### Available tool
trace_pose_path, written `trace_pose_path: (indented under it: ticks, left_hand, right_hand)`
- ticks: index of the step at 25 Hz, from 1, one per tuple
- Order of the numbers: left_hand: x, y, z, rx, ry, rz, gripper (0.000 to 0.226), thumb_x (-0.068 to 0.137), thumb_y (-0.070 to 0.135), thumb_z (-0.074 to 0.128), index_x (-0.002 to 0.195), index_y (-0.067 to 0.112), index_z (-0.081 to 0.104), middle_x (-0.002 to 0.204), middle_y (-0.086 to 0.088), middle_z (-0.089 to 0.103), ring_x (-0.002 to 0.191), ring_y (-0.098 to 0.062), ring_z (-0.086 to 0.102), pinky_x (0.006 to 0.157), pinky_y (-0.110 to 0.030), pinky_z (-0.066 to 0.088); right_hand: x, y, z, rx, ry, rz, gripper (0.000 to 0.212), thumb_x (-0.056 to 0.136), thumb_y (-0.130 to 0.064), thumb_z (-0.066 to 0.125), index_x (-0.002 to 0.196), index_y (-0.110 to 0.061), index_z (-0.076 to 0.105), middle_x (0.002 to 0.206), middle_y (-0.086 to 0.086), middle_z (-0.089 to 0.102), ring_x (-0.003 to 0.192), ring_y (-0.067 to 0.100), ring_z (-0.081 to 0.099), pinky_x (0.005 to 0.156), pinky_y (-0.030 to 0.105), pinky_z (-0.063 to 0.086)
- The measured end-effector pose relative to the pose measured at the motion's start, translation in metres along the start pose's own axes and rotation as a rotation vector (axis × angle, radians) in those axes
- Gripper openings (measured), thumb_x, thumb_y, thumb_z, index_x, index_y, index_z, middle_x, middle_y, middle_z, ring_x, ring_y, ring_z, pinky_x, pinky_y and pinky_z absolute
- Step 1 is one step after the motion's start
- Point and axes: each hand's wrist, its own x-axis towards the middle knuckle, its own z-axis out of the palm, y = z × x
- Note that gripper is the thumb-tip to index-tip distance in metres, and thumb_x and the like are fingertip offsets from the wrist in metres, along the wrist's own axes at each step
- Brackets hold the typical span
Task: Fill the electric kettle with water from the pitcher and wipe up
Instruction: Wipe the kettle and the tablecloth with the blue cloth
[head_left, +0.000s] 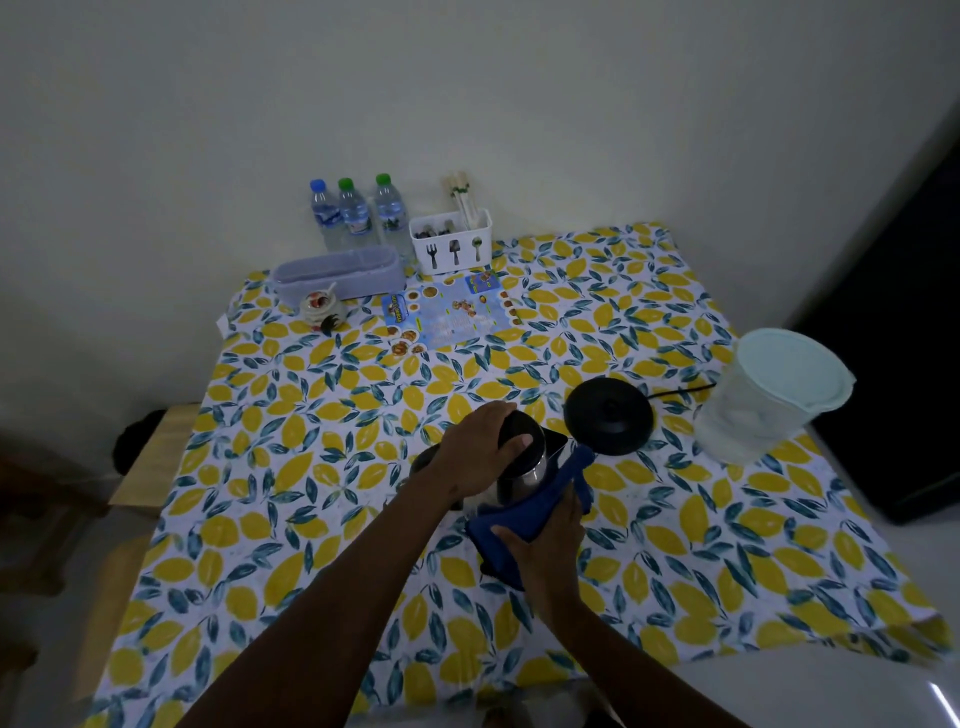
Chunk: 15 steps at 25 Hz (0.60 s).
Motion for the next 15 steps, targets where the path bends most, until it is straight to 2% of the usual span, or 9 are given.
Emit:
trace_pose_path:
  ticks: [2,4,6,9,12,15]
  left_hand:
    - [-0.001,-0.003,0.002,-0.002,0.017,0.004,0.064,0.095,0.049,0.045,0.147,0.017,0.026,0.156,-0.005,0.027,0.141,-0.025,0.028,0.113,-0.048,0.027]
    - [-0.007,-0.007,0.006,-0.044,0.071,0.005,0.072,0.09,0.054,0.051,0.147,0.018,0.027,0.155,-0.004,0.03,0.14,-0.023,0.031,0.113,-0.046,0.03]
    - [-0.019,-0.014,0.01,-0.044,0.183,0.013,0.08,0.081,0.065,0.056,0.143,0.019,0.034,0.146,-0.003,0.044,0.131,-0.021,0.043,0.106,-0.043,0.04]
    - [-0.037,-0.03,0.014,-0.027,0.33,-0.03,0.081,0.069,0.073,0.06,0.128,0.019,0.051,0.118,-0.002,0.063,0.108,-0.019,0.058,0.088,-0.037,0.05]
    - [-0.047,-0.05,0.017,-0.216,0.311,-0.094,0.066,0.068,0.061,0.073,0.116,0.02,0.055,0.106,-0.002,0.061,0.098,-0.018,0.057,0.084,-0.04,0.051]
    - [-0.047,-0.057,0.013,-0.381,0.284,-0.187,0.048,0.071,0.046,0.078,0.101,0.017,0.056,0.092,-0.005,0.061,0.086,-0.02,0.059,0.069,-0.031,0.048]
  right_hand:
    - [0.008,0.024,0.001,-0.032,-0.036,0.044,0.129,0.051,-0.083,0.063,0.15,-0.021,0.008,0.153,0.007,0.023,0.137,0.032,0.029,0.104,0.056,0.037]
    - [0.019,0.052,0.002,-0.095,-0.096,0.049,0.12,0.056,-0.08,0.063,0.148,-0.025,0.01,0.15,0.009,0.028,0.133,0.034,0.034,0.1,0.055,0.041]
    - [0.016,0.052,-0.007,-0.181,-0.134,0.012,0.106,0.068,-0.062,0.07,0.148,-0.023,0.01,0.148,0.012,0.03,0.129,0.036,0.038,0.098,0.054,0.043]
    - [0.007,0.032,-0.023,-0.221,-0.16,-0.077,0.094,0.08,-0.038,0.071,0.149,-0.013,0.012,0.15,0.016,0.027,0.128,0.036,0.039,0.1,0.051,0.042]
    - [0.004,0.029,-0.027,-0.204,-0.134,-0.165,0.09,0.083,-0.037,0.069,0.15,-0.013,0.012,0.15,0.015,0.026,0.128,0.033,0.038,0.1,0.048,0.044]
    - [0.007,0.03,-0.029,-0.206,-0.115,-0.227,0.088,0.083,-0.052,0.059,0.15,-0.016,0.013,0.149,0.014,0.028,0.128,0.032,0.039,0.1,0.049,0.044]
